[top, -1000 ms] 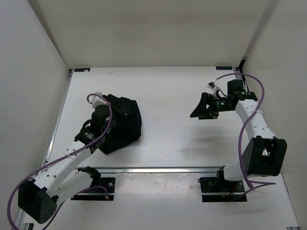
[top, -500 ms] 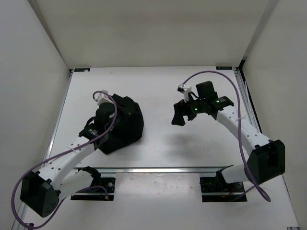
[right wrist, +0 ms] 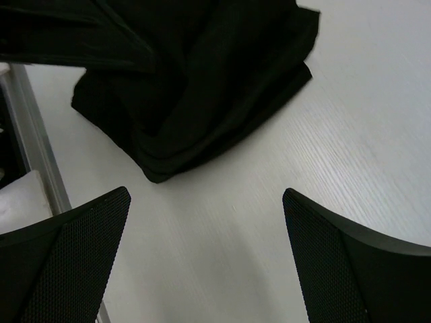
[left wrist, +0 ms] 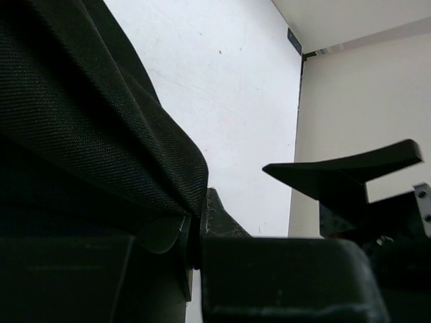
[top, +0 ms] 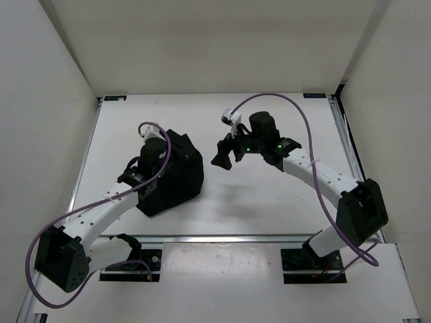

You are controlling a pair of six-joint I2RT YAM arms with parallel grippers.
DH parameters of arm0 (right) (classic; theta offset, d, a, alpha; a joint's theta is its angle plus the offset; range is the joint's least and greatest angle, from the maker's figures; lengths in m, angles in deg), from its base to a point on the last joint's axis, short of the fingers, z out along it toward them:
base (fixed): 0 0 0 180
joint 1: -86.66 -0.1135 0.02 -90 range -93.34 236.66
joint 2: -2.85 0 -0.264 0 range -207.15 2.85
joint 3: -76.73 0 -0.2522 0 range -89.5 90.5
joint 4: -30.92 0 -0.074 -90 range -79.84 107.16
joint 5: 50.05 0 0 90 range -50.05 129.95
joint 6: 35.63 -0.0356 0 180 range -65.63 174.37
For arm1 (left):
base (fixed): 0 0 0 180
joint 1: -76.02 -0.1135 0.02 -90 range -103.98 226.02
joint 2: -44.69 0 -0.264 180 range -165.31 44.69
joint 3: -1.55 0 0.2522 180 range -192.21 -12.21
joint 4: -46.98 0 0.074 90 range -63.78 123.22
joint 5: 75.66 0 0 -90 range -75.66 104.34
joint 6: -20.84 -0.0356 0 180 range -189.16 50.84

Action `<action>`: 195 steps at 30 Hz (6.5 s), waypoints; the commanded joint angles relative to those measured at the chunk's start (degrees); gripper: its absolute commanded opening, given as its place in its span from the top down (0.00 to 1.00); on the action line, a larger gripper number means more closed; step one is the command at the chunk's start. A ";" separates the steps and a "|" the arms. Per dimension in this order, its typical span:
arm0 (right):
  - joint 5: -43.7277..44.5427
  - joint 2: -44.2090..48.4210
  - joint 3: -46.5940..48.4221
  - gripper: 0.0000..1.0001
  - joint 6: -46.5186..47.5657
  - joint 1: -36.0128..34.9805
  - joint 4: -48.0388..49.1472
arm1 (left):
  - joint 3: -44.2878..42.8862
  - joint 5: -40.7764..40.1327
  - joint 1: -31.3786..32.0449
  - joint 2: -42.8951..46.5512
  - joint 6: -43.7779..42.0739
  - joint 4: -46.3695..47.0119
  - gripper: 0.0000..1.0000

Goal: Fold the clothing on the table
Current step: Fold the skirt

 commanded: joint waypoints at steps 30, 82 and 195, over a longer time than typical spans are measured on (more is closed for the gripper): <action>-16.95 -9.58 6.23 0.03 3.24 -4.63 12.19 | -3.67 31.28 -13.45 0.22 -3.40 -6.02 1.00; 14.96 -2.38 -11.50 1.00 -29.27 3.63 32.56 | 12.66 26.47 -12.58 10.16 6.09 4.18 0.01; 16.20 10.19 -41.94 1.00 -28.93 20.59 42.25 | -5.69 6.85 -0.10 -10.84 -8.07 -12.34 0.01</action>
